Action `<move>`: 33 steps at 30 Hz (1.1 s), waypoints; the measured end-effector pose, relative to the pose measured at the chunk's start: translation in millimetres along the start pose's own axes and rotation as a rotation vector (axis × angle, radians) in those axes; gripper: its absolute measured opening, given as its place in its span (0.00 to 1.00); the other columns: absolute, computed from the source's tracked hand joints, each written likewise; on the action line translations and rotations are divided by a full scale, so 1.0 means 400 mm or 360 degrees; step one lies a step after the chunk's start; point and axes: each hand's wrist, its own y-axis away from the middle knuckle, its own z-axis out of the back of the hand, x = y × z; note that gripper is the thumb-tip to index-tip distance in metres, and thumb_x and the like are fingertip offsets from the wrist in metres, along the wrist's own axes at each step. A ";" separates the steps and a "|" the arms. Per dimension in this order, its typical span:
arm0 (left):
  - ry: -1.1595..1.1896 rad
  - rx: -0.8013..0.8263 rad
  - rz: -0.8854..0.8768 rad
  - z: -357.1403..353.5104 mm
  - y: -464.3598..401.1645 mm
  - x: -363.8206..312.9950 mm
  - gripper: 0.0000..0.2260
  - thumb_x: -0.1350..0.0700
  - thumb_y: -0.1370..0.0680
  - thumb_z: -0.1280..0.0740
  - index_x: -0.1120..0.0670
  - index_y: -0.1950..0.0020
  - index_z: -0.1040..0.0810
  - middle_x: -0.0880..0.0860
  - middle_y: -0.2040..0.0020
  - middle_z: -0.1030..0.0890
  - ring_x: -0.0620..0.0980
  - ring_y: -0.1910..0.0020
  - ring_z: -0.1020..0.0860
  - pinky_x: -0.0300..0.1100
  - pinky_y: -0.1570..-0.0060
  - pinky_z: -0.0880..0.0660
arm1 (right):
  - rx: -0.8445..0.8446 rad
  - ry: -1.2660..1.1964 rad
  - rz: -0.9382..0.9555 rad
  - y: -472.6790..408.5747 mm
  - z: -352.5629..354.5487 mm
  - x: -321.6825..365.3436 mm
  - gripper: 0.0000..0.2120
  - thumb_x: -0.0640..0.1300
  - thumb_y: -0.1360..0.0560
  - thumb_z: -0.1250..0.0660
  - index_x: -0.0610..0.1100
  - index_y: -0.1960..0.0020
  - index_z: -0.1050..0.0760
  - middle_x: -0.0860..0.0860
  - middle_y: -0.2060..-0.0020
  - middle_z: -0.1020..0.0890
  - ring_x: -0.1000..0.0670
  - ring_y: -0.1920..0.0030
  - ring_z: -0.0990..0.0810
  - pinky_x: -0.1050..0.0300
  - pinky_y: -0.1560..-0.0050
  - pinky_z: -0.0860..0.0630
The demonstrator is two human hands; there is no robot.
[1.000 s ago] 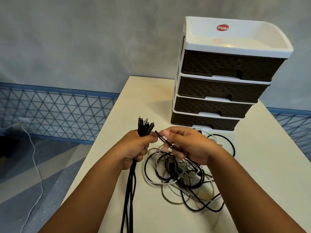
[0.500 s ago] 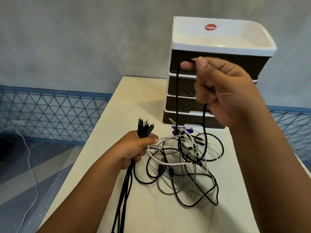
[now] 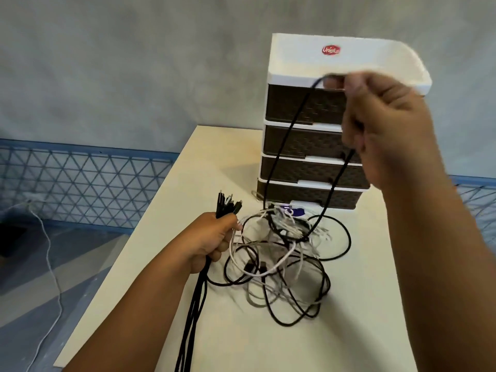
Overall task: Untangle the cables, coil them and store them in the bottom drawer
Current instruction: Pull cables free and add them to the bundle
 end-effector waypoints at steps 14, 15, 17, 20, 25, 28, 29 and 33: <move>0.0003 -0.0019 0.0049 -0.010 -0.003 0.008 0.15 0.60 0.22 0.38 0.51 0.68 0.36 0.47 0.74 0.42 0.45 0.75 0.47 0.35 0.77 0.50 | 0.0295 0.1562 0.0087 0.290 0.106 -0.230 0.04 0.45 0.22 0.34 0.47 0.50 0.21 0.52 0.55 0.19 0.51 0.53 0.24 0.59 0.51 0.31; 0.0012 -0.0018 0.0049 -0.013 -0.004 0.008 0.15 0.60 0.22 0.38 0.51 0.68 0.36 0.47 0.74 0.41 0.45 0.76 0.47 0.35 0.78 0.50 | 0.0508 0.1446 0.0079 0.313 0.085 -0.220 0.05 0.47 0.23 0.33 0.49 0.53 0.20 0.56 0.59 0.20 0.55 0.56 0.25 0.61 0.54 0.30; 0.0025 -0.0016 0.0038 -0.018 -0.005 0.004 0.15 0.60 0.22 0.37 0.51 0.68 0.36 0.47 0.75 0.41 0.45 0.77 0.46 0.34 0.78 0.49 | 0.0760 0.1353 -0.0088 0.340 0.047 -0.222 0.05 0.51 0.23 0.32 0.52 0.52 0.19 0.60 0.60 0.21 0.59 0.58 0.25 0.62 0.57 0.28; 0.0033 -0.0001 0.0018 -0.025 -0.005 -0.001 0.16 0.60 0.22 0.37 0.51 0.68 0.37 0.46 0.76 0.40 0.44 0.78 0.46 0.33 0.78 0.49 | 0.0710 0.1612 -0.0175 0.350 0.007 -0.249 0.10 0.56 0.25 0.31 0.51 0.50 0.17 0.57 0.58 0.21 0.54 0.56 0.23 0.56 0.58 0.26; 0.0034 0.0024 -0.0023 -0.033 -0.008 -0.001 0.16 0.60 0.22 0.36 0.50 0.67 0.37 0.46 0.75 0.40 0.44 0.78 0.46 0.34 0.78 0.50 | 0.0897 0.2050 -0.0101 0.332 -0.024 -0.258 0.10 0.52 0.24 0.33 0.47 0.53 0.17 0.52 0.61 0.26 0.47 0.54 0.24 0.56 0.61 0.33; 0.0028 -0.0003 -0.0065 -0.036 -0.007 0.002 0.14 0.59 0.22 0.35 0.51 0.66 0.35 0.46 0.75 0.39 0.44 0.78 0.45 0.34 0.78 0.48 | 0.0834 0.1942 -0.0093 0.314 -0.010 -0.241 0.09 0.49 0.23 0.33 0.47 0.53 0.16 0.51 0.59 0.23 0.47 0.53 0.23 0.55 0.58 0.29; 0.0014 -0.0007 -0.0095 -0.038 -0.004 0.001 0.12 0.58 0.22 0.34 0.53 0.64 0.32 0.46 0.75 0.39 0.44 0.78 0.44 0.34 0.78 0.48 | 0.0798 0.1877 -0.0086 0.306 -0.004 -0.230 0.09 0.49 0.23 0.32 0.46 0.53 0.16 0.51 0.59 0.22 0.47 0.54 0.23 0.55 0.57 0.29; -0.0154 0.0039 -0.0277 -0.061 0.012 -0.002 0.11 0.48 0.24 0.29 0.55 0.56 0.22 0.45 0.76 0.36 0.43 0.79 0.40 0.35 0.78 0.42 | 0.0878 0.1657 -0.0037 0.267 0.000 -0.170 0.06 0.49 0.24 0.30 0.48 0.53 0.16 0.53 0.60 0.22 0.51 0.57 0.23 0.56 0.61 0.30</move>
